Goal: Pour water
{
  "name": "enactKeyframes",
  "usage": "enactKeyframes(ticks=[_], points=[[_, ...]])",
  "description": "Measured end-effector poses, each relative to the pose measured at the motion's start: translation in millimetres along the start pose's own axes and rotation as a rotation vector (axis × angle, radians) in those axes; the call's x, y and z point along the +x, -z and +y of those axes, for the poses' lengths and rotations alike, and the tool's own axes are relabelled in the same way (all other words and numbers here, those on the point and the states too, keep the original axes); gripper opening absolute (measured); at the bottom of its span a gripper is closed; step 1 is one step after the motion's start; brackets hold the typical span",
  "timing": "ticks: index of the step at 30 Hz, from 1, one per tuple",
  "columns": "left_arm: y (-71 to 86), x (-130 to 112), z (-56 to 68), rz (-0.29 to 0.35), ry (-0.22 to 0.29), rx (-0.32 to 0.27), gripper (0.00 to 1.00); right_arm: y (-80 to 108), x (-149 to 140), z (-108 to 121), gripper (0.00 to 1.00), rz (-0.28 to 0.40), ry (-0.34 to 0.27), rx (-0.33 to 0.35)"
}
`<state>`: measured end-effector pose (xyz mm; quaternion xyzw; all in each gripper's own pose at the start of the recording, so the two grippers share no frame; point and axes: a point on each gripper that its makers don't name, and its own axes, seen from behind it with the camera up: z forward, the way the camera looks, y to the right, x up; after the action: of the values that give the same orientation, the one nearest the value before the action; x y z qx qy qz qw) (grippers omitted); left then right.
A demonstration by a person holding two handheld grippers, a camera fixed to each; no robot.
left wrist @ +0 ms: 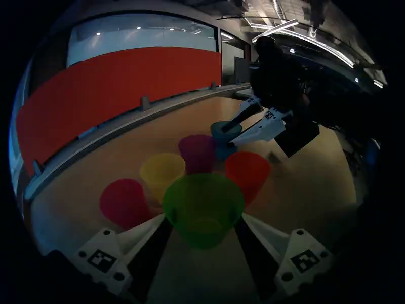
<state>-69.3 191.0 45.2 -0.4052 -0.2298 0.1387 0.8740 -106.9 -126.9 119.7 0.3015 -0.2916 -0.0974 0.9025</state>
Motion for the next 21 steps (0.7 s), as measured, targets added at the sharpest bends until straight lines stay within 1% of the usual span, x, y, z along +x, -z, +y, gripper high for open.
enactKeyframes(ticks=[9, 21], points=[[11.8, 16, 0.6, 0.043, 0.008, 0.021, 0.82, 24.3, 17, -4, 0.89, 0.049, 0.008, -0.012], [34.0, 45, 5.7, 0.123, 0.013, 0.049, 0.82, 69.5, 50, -17, 0.89, 0.15, 0.013, -0.025]])
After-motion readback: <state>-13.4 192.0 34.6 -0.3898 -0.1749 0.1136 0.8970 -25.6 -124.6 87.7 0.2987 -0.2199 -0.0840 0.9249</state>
